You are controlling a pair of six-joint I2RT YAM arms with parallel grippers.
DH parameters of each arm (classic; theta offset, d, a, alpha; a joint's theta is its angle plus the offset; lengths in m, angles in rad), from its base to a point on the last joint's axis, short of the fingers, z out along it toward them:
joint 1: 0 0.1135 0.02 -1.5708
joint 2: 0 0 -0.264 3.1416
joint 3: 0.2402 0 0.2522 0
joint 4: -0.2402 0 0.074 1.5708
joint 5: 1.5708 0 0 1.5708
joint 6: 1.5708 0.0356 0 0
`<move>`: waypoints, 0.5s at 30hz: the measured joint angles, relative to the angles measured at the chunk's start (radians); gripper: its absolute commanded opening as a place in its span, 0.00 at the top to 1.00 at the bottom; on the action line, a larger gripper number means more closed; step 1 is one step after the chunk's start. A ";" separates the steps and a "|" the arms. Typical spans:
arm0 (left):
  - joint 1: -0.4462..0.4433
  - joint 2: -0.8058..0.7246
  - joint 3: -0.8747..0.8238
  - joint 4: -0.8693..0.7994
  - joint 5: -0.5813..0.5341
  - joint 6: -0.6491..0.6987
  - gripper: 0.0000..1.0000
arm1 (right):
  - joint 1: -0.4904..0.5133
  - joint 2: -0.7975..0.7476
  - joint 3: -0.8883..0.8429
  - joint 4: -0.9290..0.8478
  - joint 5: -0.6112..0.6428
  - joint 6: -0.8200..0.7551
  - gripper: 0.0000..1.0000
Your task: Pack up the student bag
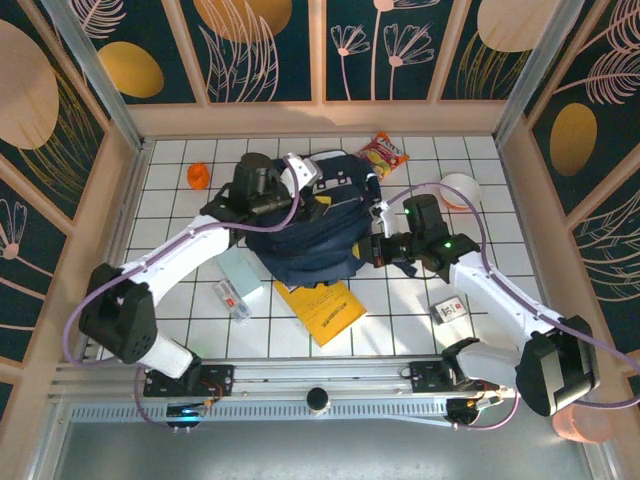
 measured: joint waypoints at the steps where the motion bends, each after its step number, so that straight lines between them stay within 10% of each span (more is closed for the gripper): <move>1: -0.001 -0.019 -0.008 -0.031 0.029 0.048 0.18 | 0.000 0.000 0.003 -0.023 -0.002 -0.021 1.00; 13: -0.017 0.033 -0.075 -0.167 0.137 0.278 0.15 | -0.023 0.000 0.041 -0.111 -0.009 -0.131 1.00; 15: -0.019 0.050 -0.081 -0.159 0.120 0.286 0.38 | -0.023 0.002 0.043 -0.119 -0.009 -0.135 1.00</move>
